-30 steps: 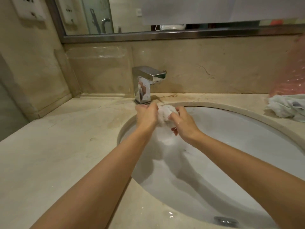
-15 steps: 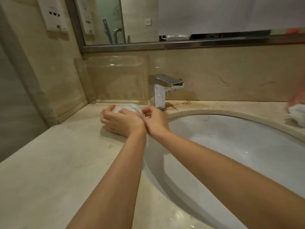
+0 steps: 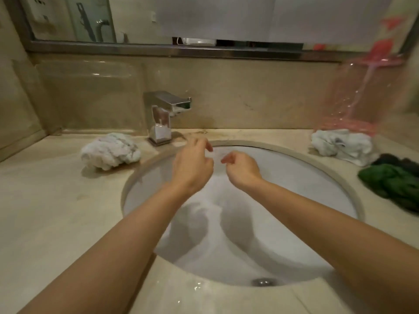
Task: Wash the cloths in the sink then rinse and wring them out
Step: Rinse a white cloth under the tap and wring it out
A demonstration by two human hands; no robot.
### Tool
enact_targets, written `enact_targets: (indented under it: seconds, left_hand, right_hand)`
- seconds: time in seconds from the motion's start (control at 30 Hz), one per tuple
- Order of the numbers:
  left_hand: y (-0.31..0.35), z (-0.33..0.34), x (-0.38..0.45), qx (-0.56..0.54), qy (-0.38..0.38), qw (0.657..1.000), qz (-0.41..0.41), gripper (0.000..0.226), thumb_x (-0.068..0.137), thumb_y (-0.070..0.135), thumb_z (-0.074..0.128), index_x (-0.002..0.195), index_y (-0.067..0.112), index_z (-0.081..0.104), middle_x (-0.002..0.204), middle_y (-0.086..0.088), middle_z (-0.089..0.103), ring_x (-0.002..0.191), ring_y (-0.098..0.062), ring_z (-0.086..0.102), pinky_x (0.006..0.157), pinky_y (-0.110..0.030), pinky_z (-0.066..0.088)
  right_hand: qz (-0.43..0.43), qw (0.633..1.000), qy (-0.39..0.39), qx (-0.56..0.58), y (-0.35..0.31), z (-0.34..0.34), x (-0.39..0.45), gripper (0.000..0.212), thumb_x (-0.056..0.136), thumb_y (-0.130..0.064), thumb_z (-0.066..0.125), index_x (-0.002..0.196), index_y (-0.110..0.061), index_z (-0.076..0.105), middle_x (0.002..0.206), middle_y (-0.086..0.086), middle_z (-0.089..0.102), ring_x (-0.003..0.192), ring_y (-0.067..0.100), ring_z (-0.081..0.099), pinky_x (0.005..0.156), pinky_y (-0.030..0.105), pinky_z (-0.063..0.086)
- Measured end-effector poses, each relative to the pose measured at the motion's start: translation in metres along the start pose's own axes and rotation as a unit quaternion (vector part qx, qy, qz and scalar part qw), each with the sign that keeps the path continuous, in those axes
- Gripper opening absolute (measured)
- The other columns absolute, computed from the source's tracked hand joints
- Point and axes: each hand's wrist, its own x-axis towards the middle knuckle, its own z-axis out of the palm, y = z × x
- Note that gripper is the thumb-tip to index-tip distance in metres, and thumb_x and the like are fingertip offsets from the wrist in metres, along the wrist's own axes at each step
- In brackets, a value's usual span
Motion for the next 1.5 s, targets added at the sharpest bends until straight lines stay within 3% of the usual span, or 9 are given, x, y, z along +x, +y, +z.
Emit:
enact_targets:
  seconds: [0.1, 0.3, 0.53, 0.77, 0.93, 1.13, 1.3, 1.4, 1.5]
  left_hand:
    - [0.016, 0.015, -0.008, 0.135, -0.16, 0.972, 0.105, 0.025, 0.095, 0.019, 0.05, 0.118, 0.023, 0.058, 0.128, 0.0, 0.051, 0.113, -0.021, 0.051, 0.093, -0.032, 0.042]
    - [0.028, 0.026, -0.019, 0.268, -0.373, 0.824, 0.331, 0.03, 0.1, 0.03, 0.045, 0.128, 0.031, 0.054, 0.135, 0.007, 0.047, 0.125, -0.015, 0.042, 0.111, -0.03, 0.027]
    - [0.021, 0.024, -0.016, 0.287, -0.437, 0.802, 0.289, 0.028, 0.101, 0.029, 0.041, 0.125, 0.034, 0.055, 0.131, 0.011, 0.049, 0.115, -0.014, 0.049, 0.096, -0.029, 0.041]
    - [0.017, 0.026, -0.016, 0.258, -0.471, 0.806, 0.248, 0.028, 0.1, 0.027, 0.041, 0.123, 0.033, 0.056, 0.127, 0.013, 0.05, 0.113, -0.011, 0.051, 0.087, -0.025, 0.038]
    - [0.012, 0.027, -0.017, 0.211, -0.445, 0.843, 0.218, 0.031, 0.1, 0.027, 0.045, 0.13, 0.034, 0.05, 0.13, 0.012, 0.05, 0.116, -0.009, 0.05, 0.09, -0.024, 0.04]
    - [0.008, 0.034, -0.013, -0.128, -0.286, 0.949, 0.033, 0.083, 0.087, 0.03, 0.07, 0.15, 0.031, 0.018, 0.138, 0.0, 0.045, 0.116, -0.011, 0.048, 0.091, -0.022, 0.04]
    - [0.011, 0.024, -0.006, -0.419, -0.192, 0.876, -0.146, 0.13, 0.052, 0.051, 0.083, 0.149, 0.047, -0.003, 0.154, -0.005, 0.028, 0.135, -0.022, 0.041, 0.101, -0.045, 0.047]
    - [0.004, 0.013, -0.001, -0.499, -0.131, 0.841, -0.161, 0.12, 0.052, 0.048, 0.085, 0.149, 0.041, 0.015, 0.14, -0.001, 0.05, 0.12, -0.022, 0.058, 0.093, -0.05, 0.052]
    - [0.002, 0.006, 0.0, -0.508, -0.098, 0.832, -0.201, 0.078, 0.062, 0.036, 0.087, 0.131, 0.03, 0.049, 0.12, -0.002, 0.065, 0.106, -0.025, 0.066, 0.081, -0.046, 0.057]
  right_hand:
    - [0.033, 0.994, 0.04, -0.099, 0.039, -0.04, -0.003, 0.035, 0.091, -0.008, 0.047, 0.122, -0.017, 0.062, 0.128, 0.009, 0.057, 0.124, 0.026, 0.047, 0.101, 0.034, 0.042]
    - [0.058, 0.963, 0.183, -0.191, 0.083, -0.103, -0.002, 0.035, 0.092, -0.015, 0.052, 0.127, -0.017, 0.057, 0.148, 0.011, 0.03, 0.138, 0.028, 0.021, 0.113, 0.035, 0.018]
    - [0.146, 0.94, 0.158, -0.265, 0.113, -0.124, 0.02, 0.04, 0.091, -0.021, 0.055, 0.13, -0.027, 0.06, 0.161, 0.009, -0.016, 0.147, 0.032, -0.015, 0.118, 0.05, -0.01]
    - [0.121, 0.94, 0.167, -0.272, 0.115, -0.113, 0.019, 0.044, 0.097, -0.033, 0.046, 0.137, -0.016, 0.052, 0.163, -0.001, -0.003, 0.149, 0.026, -0.011, 0.118, 0.057, 0.001]
    - [0.057, 0.955, 0.203, -0.207, 0.113, -0.114, 0.014, 0.048, 0.099, -0.035, 0.04, 0.135, -0.005, 0.051, 0.159, 0.001, 0.021, 0.148, 0.025, 0.005, 0.119, 0.048, 0.011]
    - [-0.103, 0.966, 0.232, 0.056, 0.077, -0.111, -0.002, 0.03, 0.093, -0.023, 0.056, 0.116, -0.006, 0.066, 0.136, -0.001, 0.052, 0.126, 0.018, 0.044, 0.109, 0.034, 0.032]
    - [-0.044, 0.88, 0.011, 0.473, 0.015, -0.094, -0.028, 0.016, 0.092, -0.02, 0.058, 0.094, -0.013, 0.071, 0.098, -0.001, 0.066, 0.092, 0.014, 0.062, 0.087, 0.037, 0.052]
    - [-0.013, 0.854, -0.117, 0.506, -0.011, -0.071, -0.034, 0.021, 0.093, -0.018, 0.052, 0.083, -0.013, 0.069, 0.094, 0.003, 0.067, 0.091, 0.021, 0.061, 0.083, 0.042, 0.053]
    - [-0.006, 0.909, -0.108, 0.403, -0.034, -0.049, -0.017, 0.014, 0.088, -0.01, 0.056, 0.081, -0.01, 0.068, 0.086, 0.007, 0.064, 0.085, 0.022, 0.058, 0.078, 0.036, 0.05]
